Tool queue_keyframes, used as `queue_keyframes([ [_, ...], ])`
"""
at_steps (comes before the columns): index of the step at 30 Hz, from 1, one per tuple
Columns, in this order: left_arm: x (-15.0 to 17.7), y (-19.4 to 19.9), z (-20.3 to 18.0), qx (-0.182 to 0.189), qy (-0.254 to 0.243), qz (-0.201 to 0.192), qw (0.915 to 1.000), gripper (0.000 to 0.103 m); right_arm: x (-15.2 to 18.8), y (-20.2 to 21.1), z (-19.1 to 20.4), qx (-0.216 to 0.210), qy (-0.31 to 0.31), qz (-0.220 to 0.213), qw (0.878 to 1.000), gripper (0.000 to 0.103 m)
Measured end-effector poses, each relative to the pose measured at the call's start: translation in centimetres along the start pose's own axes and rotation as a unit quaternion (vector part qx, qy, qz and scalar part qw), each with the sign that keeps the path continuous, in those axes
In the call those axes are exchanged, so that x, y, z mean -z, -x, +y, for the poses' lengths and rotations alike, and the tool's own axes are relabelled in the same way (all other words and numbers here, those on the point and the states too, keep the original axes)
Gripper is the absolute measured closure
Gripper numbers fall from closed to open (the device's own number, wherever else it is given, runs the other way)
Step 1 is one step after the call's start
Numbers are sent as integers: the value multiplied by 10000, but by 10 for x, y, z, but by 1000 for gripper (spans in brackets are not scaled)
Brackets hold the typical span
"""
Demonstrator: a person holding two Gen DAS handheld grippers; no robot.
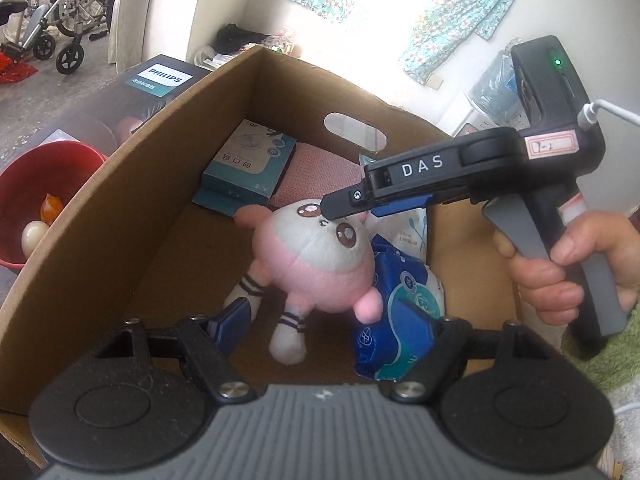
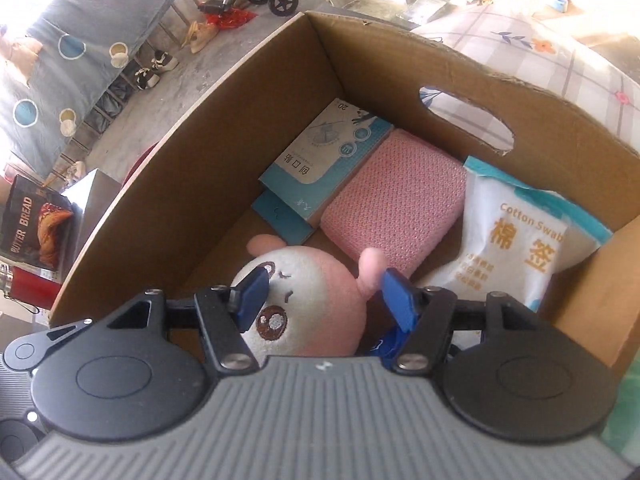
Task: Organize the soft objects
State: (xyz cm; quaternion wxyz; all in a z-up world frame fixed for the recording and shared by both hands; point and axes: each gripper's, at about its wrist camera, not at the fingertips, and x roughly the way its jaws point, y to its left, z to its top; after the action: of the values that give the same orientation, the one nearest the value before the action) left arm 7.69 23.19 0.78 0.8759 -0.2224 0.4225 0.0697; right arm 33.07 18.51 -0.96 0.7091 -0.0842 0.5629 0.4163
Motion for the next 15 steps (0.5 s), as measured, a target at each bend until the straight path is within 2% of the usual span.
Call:
queue_keyframes([
  [4, 2, 4, -4, -9, -52, -28, 10000, 24, 3, 14, 1, 389, 75, -222, 9990, 40],
  [11, 8, 22, -21, 6, -209, -195, 9996, 24, 26, 64, -10, 108, -415, -925, 9948, 40],
  [15, 13, 37, -42, 107, -455, -360, 9983, 23, 61, 118, -21, -108, -738, -1420, 9871, 40],
])
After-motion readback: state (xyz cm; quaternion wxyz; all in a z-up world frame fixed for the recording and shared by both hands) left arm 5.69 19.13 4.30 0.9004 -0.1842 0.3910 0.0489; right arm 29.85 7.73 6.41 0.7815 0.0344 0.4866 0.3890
